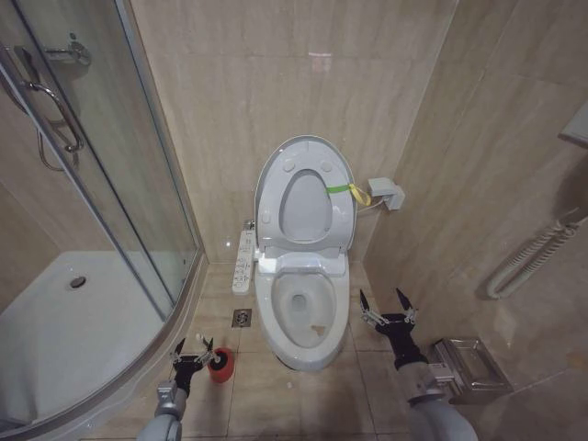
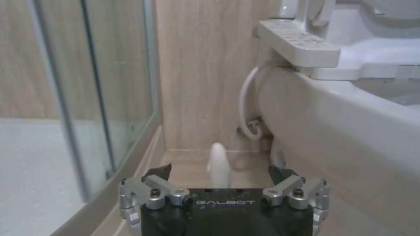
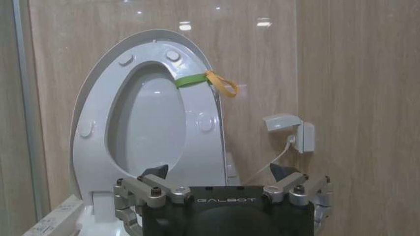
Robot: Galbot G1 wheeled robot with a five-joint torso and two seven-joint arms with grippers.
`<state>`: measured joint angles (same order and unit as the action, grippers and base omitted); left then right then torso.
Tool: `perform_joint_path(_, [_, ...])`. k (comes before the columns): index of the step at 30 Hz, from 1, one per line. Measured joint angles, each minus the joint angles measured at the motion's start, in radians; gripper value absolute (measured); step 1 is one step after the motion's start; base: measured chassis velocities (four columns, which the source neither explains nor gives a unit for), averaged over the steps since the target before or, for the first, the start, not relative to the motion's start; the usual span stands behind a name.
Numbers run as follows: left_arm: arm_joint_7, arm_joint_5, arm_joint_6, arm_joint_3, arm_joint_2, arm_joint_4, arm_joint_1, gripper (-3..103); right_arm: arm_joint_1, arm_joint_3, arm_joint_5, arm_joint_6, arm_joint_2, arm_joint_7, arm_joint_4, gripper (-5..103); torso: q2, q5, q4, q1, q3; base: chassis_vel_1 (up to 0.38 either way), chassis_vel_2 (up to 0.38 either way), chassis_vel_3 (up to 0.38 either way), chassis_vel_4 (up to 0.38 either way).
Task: Open the toilet lid, clean the toilet bowl with a toilet brush, close the toilet lid, and flush.
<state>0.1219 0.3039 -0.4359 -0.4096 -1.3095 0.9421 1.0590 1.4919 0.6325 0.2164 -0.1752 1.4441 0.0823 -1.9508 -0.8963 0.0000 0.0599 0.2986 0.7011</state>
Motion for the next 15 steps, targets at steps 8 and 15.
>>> perform_joint_path(8, [0.009, -0.022, -0.006, 0.004, -0.009, -0.042, -0.022, 96, 0.0, 0.0, 0.0, 0.0, 0.0, 0.0, 0.0, 100, 0.0, 0.0, -0.0002, 0.0, 0.0, 0.0, 0.0, 0.0, 0.0])
perform_joint_path(15, [0.015, -0.037, -0.012, -0.006, -0.01, -0.074, -0.037, 72, 0.0, 0.0, 0.0, 0.0, 0.0, 0.0, 0.0, 100, 0.0, 0.0, -0.0002, 0.0, 0.0, 0.0, 0.0, 0.0, 0.0])
